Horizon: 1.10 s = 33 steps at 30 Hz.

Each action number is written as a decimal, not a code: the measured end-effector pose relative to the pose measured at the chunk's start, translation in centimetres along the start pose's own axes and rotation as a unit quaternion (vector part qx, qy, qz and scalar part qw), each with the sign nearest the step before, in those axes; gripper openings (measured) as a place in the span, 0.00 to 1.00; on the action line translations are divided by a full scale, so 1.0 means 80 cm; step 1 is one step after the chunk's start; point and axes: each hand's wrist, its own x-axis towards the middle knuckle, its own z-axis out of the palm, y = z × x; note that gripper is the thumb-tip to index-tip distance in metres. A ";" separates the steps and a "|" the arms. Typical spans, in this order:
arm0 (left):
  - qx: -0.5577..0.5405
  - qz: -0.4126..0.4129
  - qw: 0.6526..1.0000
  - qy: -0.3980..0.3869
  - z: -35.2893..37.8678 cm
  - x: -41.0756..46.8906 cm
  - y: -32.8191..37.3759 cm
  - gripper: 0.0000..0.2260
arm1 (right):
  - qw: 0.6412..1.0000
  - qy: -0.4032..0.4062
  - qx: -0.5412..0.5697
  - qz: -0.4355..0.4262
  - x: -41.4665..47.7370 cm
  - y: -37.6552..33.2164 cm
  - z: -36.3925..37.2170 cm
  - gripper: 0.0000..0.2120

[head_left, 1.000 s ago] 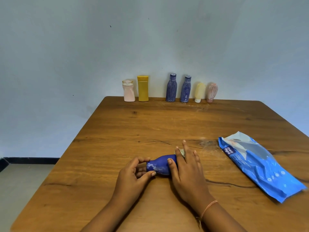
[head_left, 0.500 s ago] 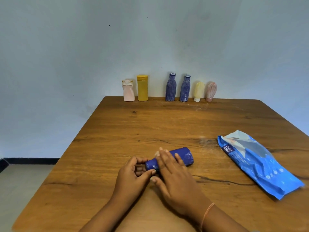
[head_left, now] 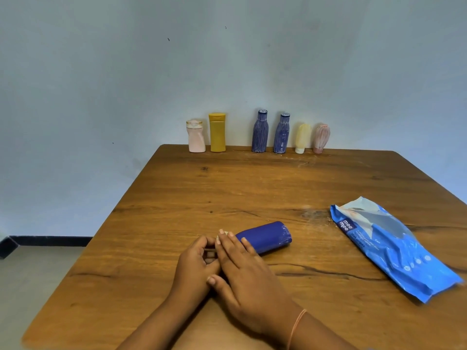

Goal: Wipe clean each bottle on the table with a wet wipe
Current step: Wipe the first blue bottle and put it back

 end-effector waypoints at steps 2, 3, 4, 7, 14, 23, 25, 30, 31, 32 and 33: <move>-0.015 -0.016 1.000 0.000 0.001 0.001 -0.002 0.09 | 0.998 0.011 -0.058 0.000 -0.005 0.016 -0.001 0.33; -0.018 -0.020 1.000 0.004 0.002 0.002 -0.003 0.10 | 0.998 0.012 -0.066 0.010 -0.007 0.025 -0.005 0.33; -0.019 -0.021 1.000 0.010 0.003 0.003 -0.004 0.11 | 0.998 0.020 -0.062 0.025 -0.008 0.036 -0.010 0.35; -0.019 -0.021 0.999 0.016 0.004 0.004 -0.006 0.13 | 0.994 0.000 -0.022 0.112 -0.009 0.072 -0.030 0.46; -0.024 -0.020 0.999 0.011 0.003 0.004 -0.004 0.10 | 0.996 -0.027 0.066 0.061 -0.009 0.020 -0.028 0.44; -0.025 -0.015 1.000 0.010 0.002 0.003 -0.001 0.09 | 0.997 -0.014 -0.069 -0.039 -0.009 0.035 -0.022 0.35; -0.035 -0.021 0.999 0.014 0.003 0.005 -0.004 0.11 | 0.998 -0.021 -0.052 0.014 -0.009 0.052 -0.032 0.39; -0.032 -0.029 0.999 0.013 0.002 0.006 -0.008 0.12 | 0.997 -0.030 0.017 0.064 -0.006 0.049 -0.040 0.46; -0.033 -0.027 0.999 0.011 0.002 0.006 -0.009 0.12 | 0.998 -0.041 0.038 0.043 -0.007 0.037 -0.035 0.45; -0.030 -0.021 0.999 0.009 0.002 0.005 -0.009 0.12 | 0.997 -0.053 0.054 0.021 -0.007 0.024 -0.029 0.44; -0.024 -0.013 1.000 0.008 0.001 0.005 -0.010 0.11 | 0.996 -0.066 0.059 -0.001 -0.007 0.012 -0.026 0.41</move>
